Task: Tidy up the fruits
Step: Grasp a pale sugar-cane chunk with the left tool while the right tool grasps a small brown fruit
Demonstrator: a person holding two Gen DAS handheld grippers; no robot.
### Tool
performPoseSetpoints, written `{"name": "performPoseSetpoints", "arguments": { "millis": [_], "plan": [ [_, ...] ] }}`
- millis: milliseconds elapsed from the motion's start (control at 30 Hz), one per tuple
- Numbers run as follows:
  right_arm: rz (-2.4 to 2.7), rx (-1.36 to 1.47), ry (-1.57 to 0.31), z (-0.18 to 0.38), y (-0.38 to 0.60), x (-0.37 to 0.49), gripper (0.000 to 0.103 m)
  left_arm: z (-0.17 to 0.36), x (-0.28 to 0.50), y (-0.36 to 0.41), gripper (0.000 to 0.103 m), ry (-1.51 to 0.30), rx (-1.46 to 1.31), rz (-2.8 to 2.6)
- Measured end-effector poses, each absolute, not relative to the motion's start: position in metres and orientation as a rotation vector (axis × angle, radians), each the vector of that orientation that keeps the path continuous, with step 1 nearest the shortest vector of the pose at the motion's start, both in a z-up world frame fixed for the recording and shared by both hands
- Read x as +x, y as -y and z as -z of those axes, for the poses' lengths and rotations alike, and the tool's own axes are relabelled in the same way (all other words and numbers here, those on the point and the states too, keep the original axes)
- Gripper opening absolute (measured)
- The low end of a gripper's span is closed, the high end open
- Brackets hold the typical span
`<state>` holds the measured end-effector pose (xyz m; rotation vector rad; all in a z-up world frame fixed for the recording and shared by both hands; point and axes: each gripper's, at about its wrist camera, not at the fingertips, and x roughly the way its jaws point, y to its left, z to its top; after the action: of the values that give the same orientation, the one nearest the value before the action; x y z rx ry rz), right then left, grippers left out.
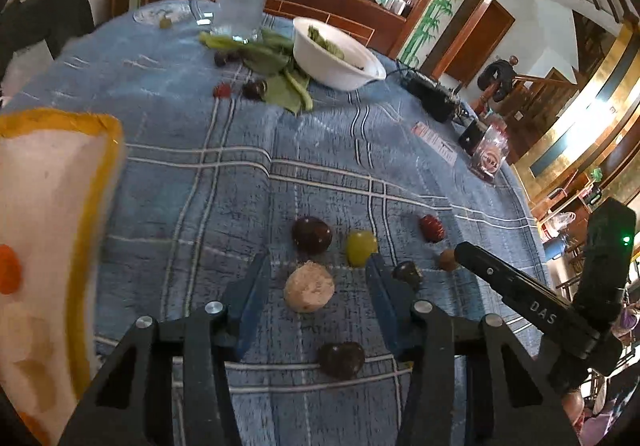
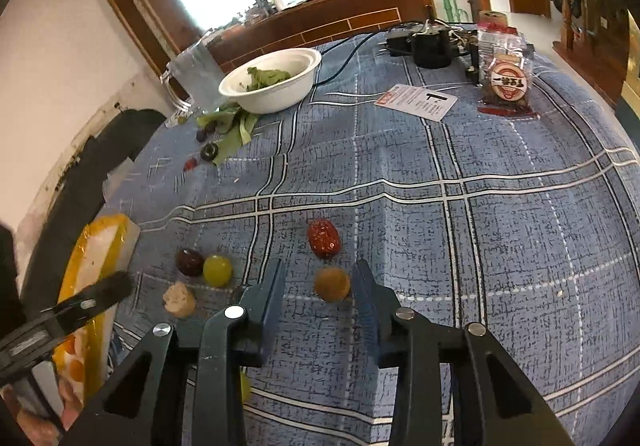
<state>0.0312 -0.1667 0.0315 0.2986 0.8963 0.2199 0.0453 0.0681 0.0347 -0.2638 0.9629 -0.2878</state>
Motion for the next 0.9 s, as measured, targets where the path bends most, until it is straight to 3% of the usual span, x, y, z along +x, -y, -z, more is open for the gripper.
{"name": "performPoseSetpoints", "arguments": {
  "millis": [367,433,467,700,900],
  "plan": [
    [-0.186,0.239,-0.948,-0.013,0.159,0.039,0.037,-0.011,0.047,-0.042,0.048,-0.966,-0.079,0.268],
    [-0.177,0.212,-0.943,-0.013,0.156,0.039,0.037,-0.009,0.045,-0.039,0.032,-0.962,-0.051,0.267],
    [-0.172,0.202,-0.942,-0.013,0.154,0.038,0.037,-0.008,0.045,-0.038,0.03,-0.966,-0.043,0.269],
    [-0.131,0.138,-0.934,-0.013,0.15,0.036,0.023,-0.008,0.044,-0.043,0.03,-0.958,-0.08,0.275],
    [-0.137,0.166,-0.9,-0.019,0.153,0.031,0.023,-0.008,0.043,-0.04,0.03,-0.948,-0.052,0.266]
  ]
}}
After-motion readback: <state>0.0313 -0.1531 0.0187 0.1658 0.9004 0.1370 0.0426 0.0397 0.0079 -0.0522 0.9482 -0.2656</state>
